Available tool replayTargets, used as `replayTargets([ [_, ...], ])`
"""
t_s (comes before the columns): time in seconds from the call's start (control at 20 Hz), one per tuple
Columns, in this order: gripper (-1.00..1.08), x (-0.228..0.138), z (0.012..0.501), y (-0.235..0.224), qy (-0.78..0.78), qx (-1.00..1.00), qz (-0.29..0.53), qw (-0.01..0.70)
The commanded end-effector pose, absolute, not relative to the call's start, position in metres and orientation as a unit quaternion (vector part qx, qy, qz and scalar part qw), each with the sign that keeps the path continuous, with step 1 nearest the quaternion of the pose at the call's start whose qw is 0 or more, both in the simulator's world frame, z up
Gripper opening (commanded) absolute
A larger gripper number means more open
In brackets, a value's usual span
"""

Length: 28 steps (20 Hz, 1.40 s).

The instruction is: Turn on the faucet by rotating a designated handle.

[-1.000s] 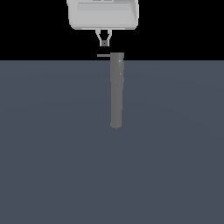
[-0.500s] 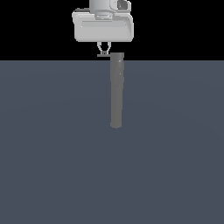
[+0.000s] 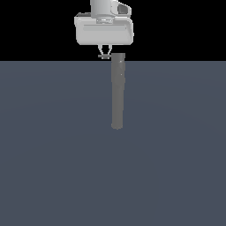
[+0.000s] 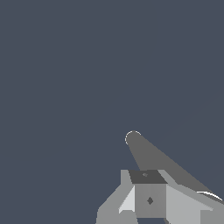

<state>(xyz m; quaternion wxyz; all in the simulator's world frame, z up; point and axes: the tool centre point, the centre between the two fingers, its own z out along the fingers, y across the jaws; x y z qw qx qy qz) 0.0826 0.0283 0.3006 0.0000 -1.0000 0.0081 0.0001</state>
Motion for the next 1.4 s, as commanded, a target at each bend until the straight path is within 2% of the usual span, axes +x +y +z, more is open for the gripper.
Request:
replayTargets([
  [0.0,-1.00,0.083,0.301,0.028,0.008,-1.000,0.000,0.000],
  [0.8,-1.00,0.041,0.301,0.041,0.008,-1.000,0.000,0.000],
  [0.9,-1.00,0.048,0.301,0.038,0.010,-1.000,-0.005,0.000],
  [1.35,-1.00,0.021,0.301,0.028,0.009,-1.000,-0.002,0.000],
])
